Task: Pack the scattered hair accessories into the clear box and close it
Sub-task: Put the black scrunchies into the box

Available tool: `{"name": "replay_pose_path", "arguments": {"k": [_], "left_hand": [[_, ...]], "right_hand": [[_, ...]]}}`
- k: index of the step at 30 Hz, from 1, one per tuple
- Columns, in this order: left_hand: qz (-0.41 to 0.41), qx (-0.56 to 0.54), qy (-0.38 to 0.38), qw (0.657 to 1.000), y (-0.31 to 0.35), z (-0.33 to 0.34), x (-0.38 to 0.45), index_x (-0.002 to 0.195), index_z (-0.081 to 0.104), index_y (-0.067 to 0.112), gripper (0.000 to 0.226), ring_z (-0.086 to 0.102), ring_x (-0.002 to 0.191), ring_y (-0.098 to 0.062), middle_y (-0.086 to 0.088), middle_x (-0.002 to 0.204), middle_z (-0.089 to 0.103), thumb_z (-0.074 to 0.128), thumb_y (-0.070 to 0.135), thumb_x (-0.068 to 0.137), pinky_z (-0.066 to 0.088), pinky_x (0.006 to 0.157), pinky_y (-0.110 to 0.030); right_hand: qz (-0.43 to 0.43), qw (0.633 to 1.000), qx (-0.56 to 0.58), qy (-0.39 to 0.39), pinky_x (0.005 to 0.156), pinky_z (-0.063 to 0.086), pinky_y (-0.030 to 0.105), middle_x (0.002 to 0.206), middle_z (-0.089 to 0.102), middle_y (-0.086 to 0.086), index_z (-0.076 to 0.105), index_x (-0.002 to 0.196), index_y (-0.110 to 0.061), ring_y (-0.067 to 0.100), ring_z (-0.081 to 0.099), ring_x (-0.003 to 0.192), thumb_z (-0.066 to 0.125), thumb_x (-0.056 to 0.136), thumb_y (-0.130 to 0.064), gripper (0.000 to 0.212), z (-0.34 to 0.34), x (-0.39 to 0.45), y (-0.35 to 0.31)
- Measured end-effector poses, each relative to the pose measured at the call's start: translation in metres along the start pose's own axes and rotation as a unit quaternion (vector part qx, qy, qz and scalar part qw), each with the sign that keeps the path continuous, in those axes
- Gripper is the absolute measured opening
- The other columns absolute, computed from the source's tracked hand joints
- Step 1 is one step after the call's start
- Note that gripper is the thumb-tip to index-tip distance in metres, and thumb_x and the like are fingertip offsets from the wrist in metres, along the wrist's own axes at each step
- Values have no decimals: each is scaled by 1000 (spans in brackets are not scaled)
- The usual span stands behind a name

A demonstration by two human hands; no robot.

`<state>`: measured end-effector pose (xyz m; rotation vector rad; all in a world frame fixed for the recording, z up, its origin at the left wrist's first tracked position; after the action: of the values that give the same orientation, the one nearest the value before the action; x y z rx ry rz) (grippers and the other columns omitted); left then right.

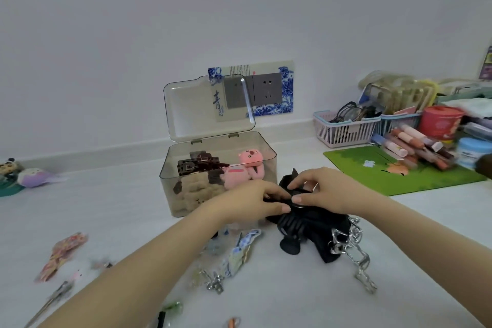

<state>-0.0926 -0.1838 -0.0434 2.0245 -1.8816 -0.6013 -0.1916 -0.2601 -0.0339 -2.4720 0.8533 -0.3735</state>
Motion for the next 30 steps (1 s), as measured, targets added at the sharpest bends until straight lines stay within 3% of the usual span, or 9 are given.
{"name": "replay_pose_path", "arguments": {"k": [3,7,13,16,22,26,27,28,30], "left_hand": [[-28,-31,4,999,-6,3,-1,124,60,30,34,54,103,-3,10,112,60,61,33,90,40,87,-13],[-27,-93,60,993,-11,-7,-3,112,70,26,25,57,87,2,15,93,65,64,20,88,43,75,-6],[-18,-229,213,950,-10,-39,-11,78,72,35,22,65,88,-10,9,86,71,65,16,87,52,87,-27],[-17,-304,224,926,-9,-46,-16,99,67,33,12,65,102,-21,1,110,65,62,26,90,55,90,-40],[22,-421,113,900,5,-36,-14,139,37,34,74,65,105,-11,4,126,57,71,41,73,56,86,-29],[80,-441,68,891,21,-49,-11,133,49,16,57,64,72,-17,-17,113,60,72,29,82,47,50,-31],[91,-433,77,894,23,-57,-10,123,56,9,53,62,70,-22,-25,105,61,74,32,79,47,53,-39],[93,-434,101,891,23,-67,-10,113,61,4,49,63,78,-27,-28,103,62,77,31,76,53,70,-50],[84,-441,166,878,17,-89,-11,102,65,3,31,65,95,-26,-18,102,69,75,22,78,50,97,-46]], "right_hand": [[37,990,138,-6,49,37,9,61,57,-8,68,89,-25,5,50,54,70,82,-20,9,0,-5,11],[70,970,232,3,49,41,12,66,60,0,70,88,-17,10,52,58,64,86,-10,9,-2,-12,20],[57,938,330,91,57,42,14,75,64,-3,72,97,-16,7,51,62,61,88,-10,15,-20,-8,10],[50,904,409,119,64,46,18,80,68,-1,71,92,-17,10,57,68,61,88,-10,13,-29,-6,-1],[46,821,559,104,81,55,36,86,68,10,69,100,-7,21,65,79,57,90,-7,16,-27,-2,-26],[7,803,593,58,72,56,36,96,70,16,70,96,-9,26,67,82,53,92,-12,17,-31,8,-48],[-3,805,591,48,71,56,34,100,70,16,69,101,-10,26,68,84,53,93,-15,19,-36,11,-53],[-13,811,584,37,70,57,32,103,70,15,68,106,-11,24,68,87,52,93,-20,22,-42,14,-57],[-39,840,541,5,71,58,27,107,71,10,66,113,-14,20,69,90,54,90,-33,32,-55,21,-71]]}}
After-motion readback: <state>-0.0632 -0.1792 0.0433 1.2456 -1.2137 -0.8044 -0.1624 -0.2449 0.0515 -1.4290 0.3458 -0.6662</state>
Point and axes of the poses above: each hand's wrist, its own x-axis towards the middle knuckle, its own z-axis out of the palm, y = z × x, the point moved 8 cm from there along x, towards the middle knuckle
